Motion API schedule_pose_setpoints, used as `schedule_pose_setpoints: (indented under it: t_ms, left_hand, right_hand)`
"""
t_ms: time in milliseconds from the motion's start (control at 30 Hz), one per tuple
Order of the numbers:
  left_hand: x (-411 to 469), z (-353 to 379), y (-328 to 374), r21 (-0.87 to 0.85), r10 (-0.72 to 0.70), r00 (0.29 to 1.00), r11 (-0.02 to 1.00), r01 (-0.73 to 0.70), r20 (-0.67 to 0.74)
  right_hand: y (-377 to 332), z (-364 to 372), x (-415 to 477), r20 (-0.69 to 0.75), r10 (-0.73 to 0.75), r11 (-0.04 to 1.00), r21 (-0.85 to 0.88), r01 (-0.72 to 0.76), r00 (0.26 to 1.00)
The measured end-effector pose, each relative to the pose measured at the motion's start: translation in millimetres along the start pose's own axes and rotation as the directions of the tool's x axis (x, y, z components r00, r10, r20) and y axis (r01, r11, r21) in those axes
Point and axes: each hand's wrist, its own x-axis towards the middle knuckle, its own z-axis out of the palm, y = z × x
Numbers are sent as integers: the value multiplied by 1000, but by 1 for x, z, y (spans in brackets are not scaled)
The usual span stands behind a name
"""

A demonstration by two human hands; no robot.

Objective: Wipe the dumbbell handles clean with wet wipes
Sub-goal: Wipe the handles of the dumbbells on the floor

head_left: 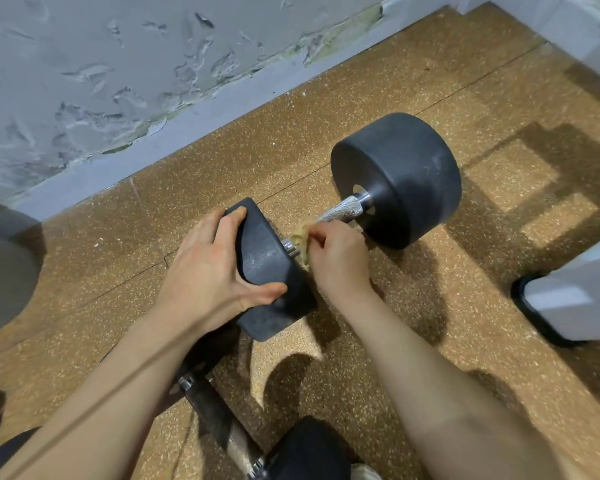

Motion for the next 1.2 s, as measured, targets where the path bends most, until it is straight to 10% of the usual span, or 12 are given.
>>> schedule_pose_setpoints:
  t_ms: [233,467,667,900,1067,1200]
  left_hand:
    - [2,0,-2,9,-1,1000,1000,1,-1]
    - [-2,1,3,7,-19,1000,1000,19,-15]
    - [-27,5,20,47,-25,998,999,27,-56]
    - [-28,-4,28,-111,-84,992,989,95,96]
    - [-33,-12,35,1,-37,990,999,37,133]
    - [-32,-14,41,-170,-14,988,985,41,155]
  right_hand:
    - [-5,-8,24,152,-153,966,-183,180,976]
    - [2,-24,27,586,-377,828,-133,544,717]
    - [-5,-30,35,291,-257,904,-264,336,921]
    - [26,-29,-2,488,-452,755,-238,611,747]
    - [42,-58,10,304,-344,687,-563,458,889]
    - [29,-33,-34,475,-476,711,-287,642,740]
